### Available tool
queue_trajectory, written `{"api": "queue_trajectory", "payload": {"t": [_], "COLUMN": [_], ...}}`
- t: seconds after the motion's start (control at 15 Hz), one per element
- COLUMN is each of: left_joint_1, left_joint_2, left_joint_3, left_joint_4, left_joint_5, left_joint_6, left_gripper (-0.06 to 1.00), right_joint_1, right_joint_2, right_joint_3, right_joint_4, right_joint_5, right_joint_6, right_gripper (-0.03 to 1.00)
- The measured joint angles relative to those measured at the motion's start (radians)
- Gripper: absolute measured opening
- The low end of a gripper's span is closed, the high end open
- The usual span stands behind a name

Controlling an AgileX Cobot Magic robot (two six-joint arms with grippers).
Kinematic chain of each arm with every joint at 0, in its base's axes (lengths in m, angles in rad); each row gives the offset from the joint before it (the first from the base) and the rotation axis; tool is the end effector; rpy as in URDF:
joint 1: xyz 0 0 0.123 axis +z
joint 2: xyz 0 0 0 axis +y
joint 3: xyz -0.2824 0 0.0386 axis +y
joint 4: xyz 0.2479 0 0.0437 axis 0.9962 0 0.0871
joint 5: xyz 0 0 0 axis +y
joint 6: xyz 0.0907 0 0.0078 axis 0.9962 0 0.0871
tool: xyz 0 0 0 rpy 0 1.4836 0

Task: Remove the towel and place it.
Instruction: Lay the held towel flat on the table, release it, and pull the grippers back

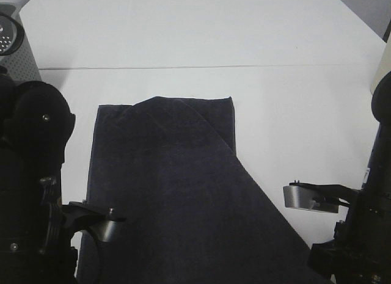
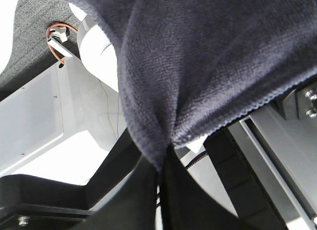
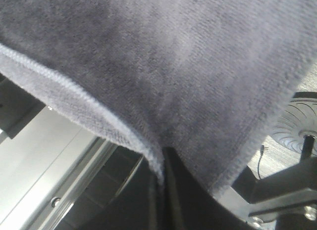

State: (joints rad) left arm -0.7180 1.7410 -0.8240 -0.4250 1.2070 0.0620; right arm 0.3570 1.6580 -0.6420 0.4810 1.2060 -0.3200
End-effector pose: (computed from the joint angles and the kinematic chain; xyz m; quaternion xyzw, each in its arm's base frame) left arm 0.1546 -0.1816 0.1484 -0.2520 -0.9247 0.0924 0.2699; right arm 0.1640 0.1032 0.1422 0.1744 -0.9276 -0.1850 0.2737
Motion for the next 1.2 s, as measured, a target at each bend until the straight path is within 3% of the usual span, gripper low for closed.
{"api": "queue_trajectory", "payload": {"t": [0.4,0.67,0.8,1.0,1.07,1.2], "left_joint_1": [0.000,-0.021,-0.062,-0.098,-0.098,-0.098], "left_joint_2": [0.082,0.082,0.082,0.082,0.080,0.073], "left_joint_3": [-0.078,-0.091,-0.091,-0.091,-0.091,-0.096], "left_joint_4": [-0.027,-0.056,-0.087,-0.104,-0.104,-0.102], "left_joint_5": [0.004,0.005,0.004,0.005,0.005,0.006], "left_joint_6": [0.010,0.013,0.032,0.029,0.029,0.029], "left_gripper": [0.00,0.05,0.21,0.62,0.69,0.73], "right_joint_1": [0.000,0.000,0.000,0.000,0.000,0.000], "right_joint_2": [0.025,0.025,0.025,0.025,0.025,0.024], "right_joint_3": [0.000,0.000,0.000,0.000,0.000,-0.005], "right_joint_4": [0.022,0.041,0.066,0.072,0.070,0.067], "right_joint_5": [-0.001,-0.001,-0.003,-0.009,-0.010,-0.010], "right_joint_6": [-0.016,-0.018,-0.014,-0.010,-0.008,-0.008], "right_gripper": [0.04,0.18,0.36,0.64,0.68,0.69]}}
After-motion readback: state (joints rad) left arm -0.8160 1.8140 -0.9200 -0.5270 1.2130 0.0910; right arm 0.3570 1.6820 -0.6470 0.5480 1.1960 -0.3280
